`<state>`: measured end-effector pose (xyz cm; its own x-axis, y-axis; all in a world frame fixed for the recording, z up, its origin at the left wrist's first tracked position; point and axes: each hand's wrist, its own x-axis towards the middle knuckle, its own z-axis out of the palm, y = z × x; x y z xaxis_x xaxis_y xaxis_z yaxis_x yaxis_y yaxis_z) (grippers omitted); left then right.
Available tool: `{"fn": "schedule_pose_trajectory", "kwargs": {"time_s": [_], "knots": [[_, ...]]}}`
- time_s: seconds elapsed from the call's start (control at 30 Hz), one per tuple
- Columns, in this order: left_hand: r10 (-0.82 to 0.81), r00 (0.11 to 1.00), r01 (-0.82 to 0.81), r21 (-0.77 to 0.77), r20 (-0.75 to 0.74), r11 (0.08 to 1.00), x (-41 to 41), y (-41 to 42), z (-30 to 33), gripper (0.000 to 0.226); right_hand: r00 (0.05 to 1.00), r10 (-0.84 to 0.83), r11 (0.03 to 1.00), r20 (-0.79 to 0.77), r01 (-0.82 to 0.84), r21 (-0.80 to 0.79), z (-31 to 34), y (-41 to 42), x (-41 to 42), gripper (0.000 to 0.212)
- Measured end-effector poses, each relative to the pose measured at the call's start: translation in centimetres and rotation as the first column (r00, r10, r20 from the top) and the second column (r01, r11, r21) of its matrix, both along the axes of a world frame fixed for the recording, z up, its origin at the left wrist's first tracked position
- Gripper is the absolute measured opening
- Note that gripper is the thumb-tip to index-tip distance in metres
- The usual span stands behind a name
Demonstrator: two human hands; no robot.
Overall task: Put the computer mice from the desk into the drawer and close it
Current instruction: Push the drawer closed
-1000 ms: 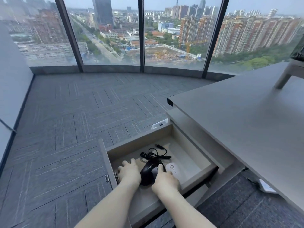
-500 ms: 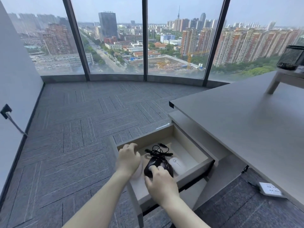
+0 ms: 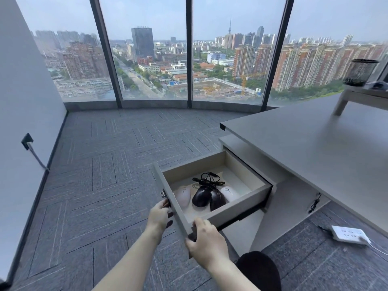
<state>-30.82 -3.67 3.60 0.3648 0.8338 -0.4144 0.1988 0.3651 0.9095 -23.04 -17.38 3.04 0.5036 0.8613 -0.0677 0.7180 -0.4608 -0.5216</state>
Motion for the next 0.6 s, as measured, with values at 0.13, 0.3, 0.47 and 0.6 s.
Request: {"fn": "schedule_pose_trajectory", "kwargs": {"time_s": [0.13, 0.3, 0.47, 0.6], "knots": [[-0.026, 0.999, 0.027, -0.017, 0.046, 0.999, 0.6, 0.0, -0.3, 0.050, 0.998, -0.047, 0.999, -0.030, 0.048, 0.026, -0.4, -0.1, 0.6, 0.030], [-0.064, 0.995, 0.068, -0.046, 0.081, 0.997, 2.9, 0.1, -0.7, 0.054, 0.987, -0.143, 0.988, -0.077, 0.147, 0.047, -0.9, -0.8, 2.6, 0.029], [-0.087, 0.989, 0.098, -0.087, 0.120, 0.991, 6.8, 0.0, -1.4, 0.054, 0.959, -0.263, 0.960, -0.109, 0.271, 0.071, -1.3, -1.4, 5.8, 0.029], [-0.117, 0.983, 0.133, -0.105, 0.144, 0.986, 10.4, -0.5, -1.4, 0.054, 0.910, -0.375, 0.914, -0.176, 0.395, 0.095, -1.9, -2.2, 8.6, 0.032]]}}
